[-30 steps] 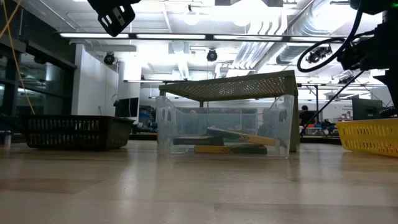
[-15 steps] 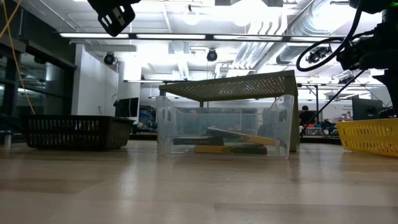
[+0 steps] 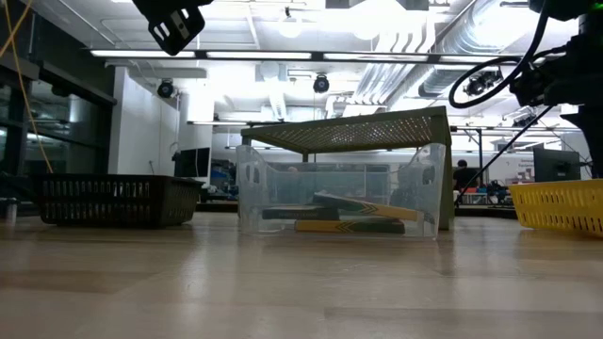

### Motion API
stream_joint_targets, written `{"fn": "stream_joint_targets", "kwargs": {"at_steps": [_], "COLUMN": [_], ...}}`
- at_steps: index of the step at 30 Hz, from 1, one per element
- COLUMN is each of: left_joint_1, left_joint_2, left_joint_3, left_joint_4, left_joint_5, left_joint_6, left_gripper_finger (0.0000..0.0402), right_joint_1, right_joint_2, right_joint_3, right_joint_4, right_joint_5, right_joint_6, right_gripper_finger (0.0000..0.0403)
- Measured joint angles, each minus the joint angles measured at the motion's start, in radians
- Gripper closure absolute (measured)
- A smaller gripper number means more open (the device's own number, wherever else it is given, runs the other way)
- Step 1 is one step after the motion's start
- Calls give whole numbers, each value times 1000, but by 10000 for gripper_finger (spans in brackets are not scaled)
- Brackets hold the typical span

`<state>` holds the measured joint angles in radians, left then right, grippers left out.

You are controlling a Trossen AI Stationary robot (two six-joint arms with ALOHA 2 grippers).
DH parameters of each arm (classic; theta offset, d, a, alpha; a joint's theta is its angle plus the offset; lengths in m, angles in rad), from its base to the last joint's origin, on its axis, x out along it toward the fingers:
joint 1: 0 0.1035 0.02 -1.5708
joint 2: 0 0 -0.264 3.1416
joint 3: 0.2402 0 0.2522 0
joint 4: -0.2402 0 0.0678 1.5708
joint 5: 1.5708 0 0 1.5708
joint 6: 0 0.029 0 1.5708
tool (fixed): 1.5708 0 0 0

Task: Pick & Place Office Desk Supplies
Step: Put the left green spring keychain into the yellow bin

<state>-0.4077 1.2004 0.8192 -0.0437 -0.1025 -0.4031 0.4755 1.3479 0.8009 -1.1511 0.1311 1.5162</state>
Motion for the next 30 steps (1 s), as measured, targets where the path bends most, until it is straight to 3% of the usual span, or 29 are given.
{"fn": "stream_joint_targets", "kwargs": {"at_steps": [8,14,20,30], "left_joint_1": [0,0,0,0], "left_joint_2": [0,0,0,0], "left_joint_3": [0,0,0,0], "left_joint_4": [0,0,0,0], "left_joint_5": [0,0,0,0], "left_joint_6": [0,0,0,0], "left_gripper_finger": [324,324,324,324], "right_joint_1": [0,0,11,169], "right_joint_2": [-6,-120,-216,-156], "right_joint_3": [0,0,0,0], "right_joint_4": [-14,-30,76,280], "right_joint_5": [1,-7,-35,-139], "right_joint_6": [-2,-2,-2,104], "right_gripper_finger": [270,274,275,275]}}
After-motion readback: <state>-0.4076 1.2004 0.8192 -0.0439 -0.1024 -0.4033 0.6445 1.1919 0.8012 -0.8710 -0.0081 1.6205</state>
